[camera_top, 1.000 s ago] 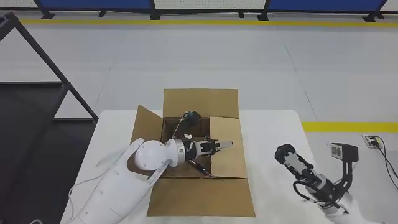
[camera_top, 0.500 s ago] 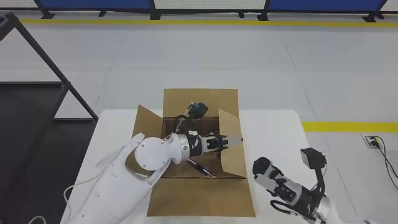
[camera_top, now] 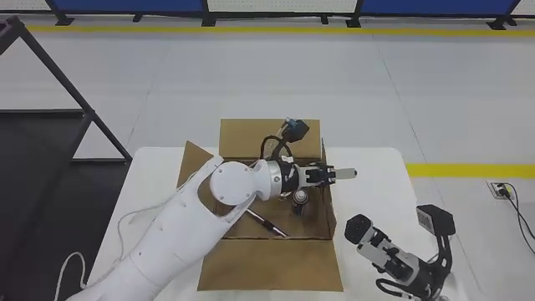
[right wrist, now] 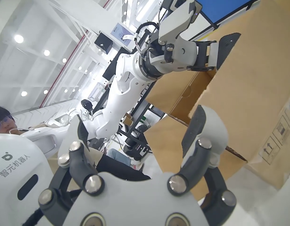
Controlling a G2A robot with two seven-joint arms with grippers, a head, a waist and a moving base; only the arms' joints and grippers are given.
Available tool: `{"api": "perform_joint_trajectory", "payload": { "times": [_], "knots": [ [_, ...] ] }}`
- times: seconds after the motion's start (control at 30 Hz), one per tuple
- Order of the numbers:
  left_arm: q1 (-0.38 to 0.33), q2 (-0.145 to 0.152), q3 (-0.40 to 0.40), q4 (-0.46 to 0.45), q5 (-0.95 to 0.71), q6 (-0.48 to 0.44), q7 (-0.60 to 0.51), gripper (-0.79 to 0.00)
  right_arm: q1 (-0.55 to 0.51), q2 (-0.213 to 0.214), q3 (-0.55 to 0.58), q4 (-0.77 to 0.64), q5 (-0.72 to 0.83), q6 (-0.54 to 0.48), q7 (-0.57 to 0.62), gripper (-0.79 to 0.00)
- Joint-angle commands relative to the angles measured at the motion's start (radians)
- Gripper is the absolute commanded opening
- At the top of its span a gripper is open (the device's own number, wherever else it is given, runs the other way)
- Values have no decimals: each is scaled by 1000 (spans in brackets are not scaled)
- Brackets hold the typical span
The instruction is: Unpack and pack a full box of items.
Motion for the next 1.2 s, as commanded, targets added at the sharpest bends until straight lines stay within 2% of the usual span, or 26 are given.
{"api": "perform_joint_trajectory", "payload": {
  "times": [0.0,0.2,0.33,0.47,0.6,0.77,0.9,1.03,1.17],
  "knots": [
    [-29,-21,26,35,-8,-4,4,0,-2,2,-6,-3,8,-3,-11,0],
    [-88,-82,90,132,-33,-26,8,0,0,11,-25,-14,-1,-3,-18,0],
    [-109,-111,105,188,-45,-48,9,0,17,15,-35,-9,-104,42,-80,0],
    [-111,-120,90,222,-46,-79,5,0,25,19,-41,-1,-159,88,-121,0],
    [-95,-115,56,230,-42,-102,-1,0,25,25,-24,11,-175,121,-148,0],
    [-59,-91,-8,182,-13,-128,0,0,21,31,-1,21,-200,164,-195,0],
    [-8,-52,-100,80,38,-145,3,0,20,35,10,31,-212,212,-230,0],
    [103,4,-242,-108,121,-134,10,0,39,38,-7,42,-220,250,-236,0],
    [285,61,-419,-371,215,-98,17,0,67,42,-38,55,-265,297,-240,0]
  ]
}}
